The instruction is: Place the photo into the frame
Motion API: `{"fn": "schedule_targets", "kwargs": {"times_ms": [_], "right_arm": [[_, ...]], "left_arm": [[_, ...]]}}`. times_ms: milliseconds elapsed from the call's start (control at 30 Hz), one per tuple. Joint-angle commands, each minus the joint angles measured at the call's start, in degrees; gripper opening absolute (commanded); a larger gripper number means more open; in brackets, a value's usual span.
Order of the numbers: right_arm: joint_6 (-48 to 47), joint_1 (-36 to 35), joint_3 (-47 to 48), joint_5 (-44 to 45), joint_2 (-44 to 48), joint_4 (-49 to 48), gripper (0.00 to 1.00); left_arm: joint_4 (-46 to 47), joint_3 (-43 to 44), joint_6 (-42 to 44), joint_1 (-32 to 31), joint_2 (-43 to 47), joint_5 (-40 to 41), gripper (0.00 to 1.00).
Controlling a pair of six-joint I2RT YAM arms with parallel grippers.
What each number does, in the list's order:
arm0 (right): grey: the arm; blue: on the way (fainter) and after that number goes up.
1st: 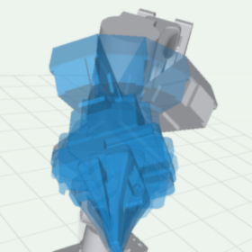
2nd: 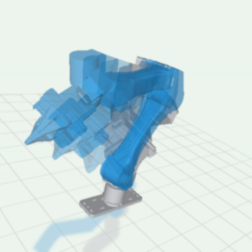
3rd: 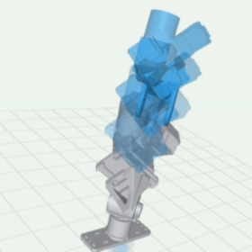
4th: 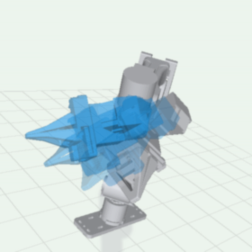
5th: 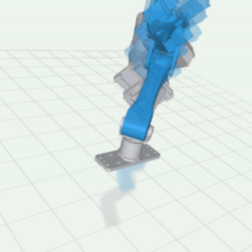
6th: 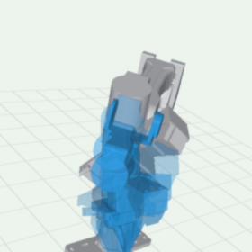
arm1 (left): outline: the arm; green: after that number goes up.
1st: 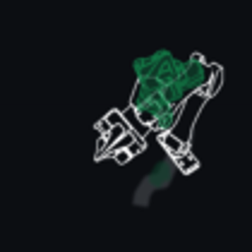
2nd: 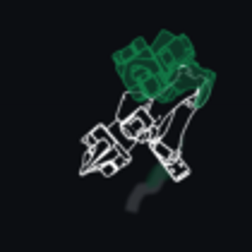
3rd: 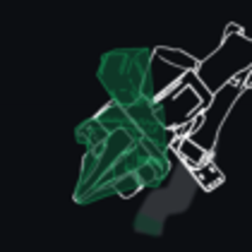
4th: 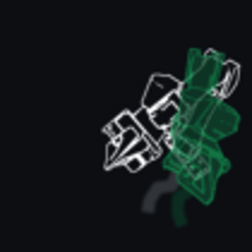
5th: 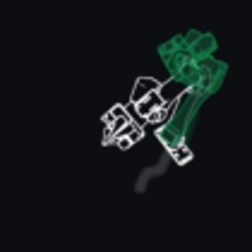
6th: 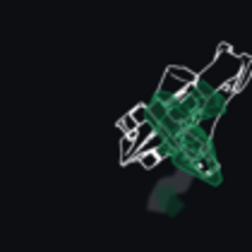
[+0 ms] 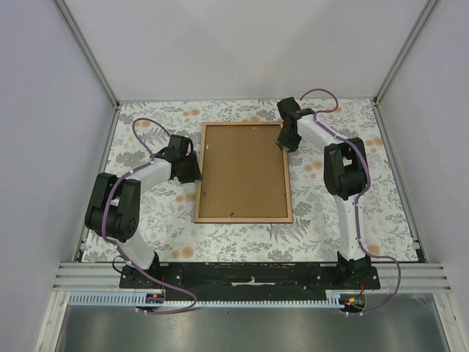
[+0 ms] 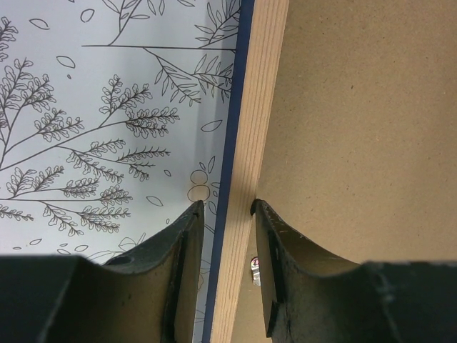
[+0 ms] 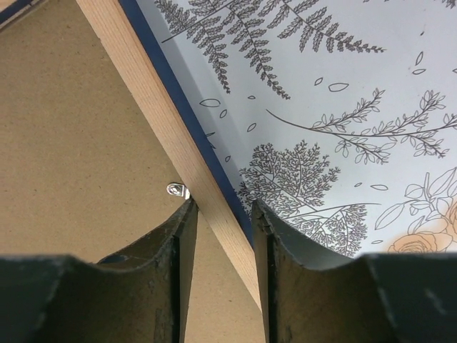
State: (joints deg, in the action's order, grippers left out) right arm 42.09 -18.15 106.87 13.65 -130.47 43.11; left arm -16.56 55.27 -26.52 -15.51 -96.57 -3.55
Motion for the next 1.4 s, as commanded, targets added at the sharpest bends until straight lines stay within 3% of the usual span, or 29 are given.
{"fn": "schedule_targets", "kwargs": {"times_ms": [0, 233, 533, 833, 1367], "right_arm": [[1.95, -0.22, -0.61, -0.64, -2.33, -1.63, 0.41], [-1.56, 0.13, -5.96, -0.99, 2.15, -4.53, 0.29], [-7.45, 0.13, -10.89, -2.05, 5.14, -6.9, 0.13], [-11.15, 0.13, -13.35, -3.1, 7.34, -7.69, 0.12], [-12.47, 0.4, -13.27, -4.95, 7.6, -7.78, 0.12]], "left_arm": [[-1.46, -1.21, 0.68, -0.84, 0.69, -1.46, 0.41], [-2.25, -0.51, 0.24, -0.84, 3.58, -1.2, 0.42], [-5.06, -2.96, 2.0, -1.1, 8.33, -1.64, 0.5], [-5.86, -5.87, 3.32, -4.53, 8.77, 0.91, 0.59], [-6.21, -4.9, 4.11, -5.23, 5.7, 4.78, 0.54]]}}
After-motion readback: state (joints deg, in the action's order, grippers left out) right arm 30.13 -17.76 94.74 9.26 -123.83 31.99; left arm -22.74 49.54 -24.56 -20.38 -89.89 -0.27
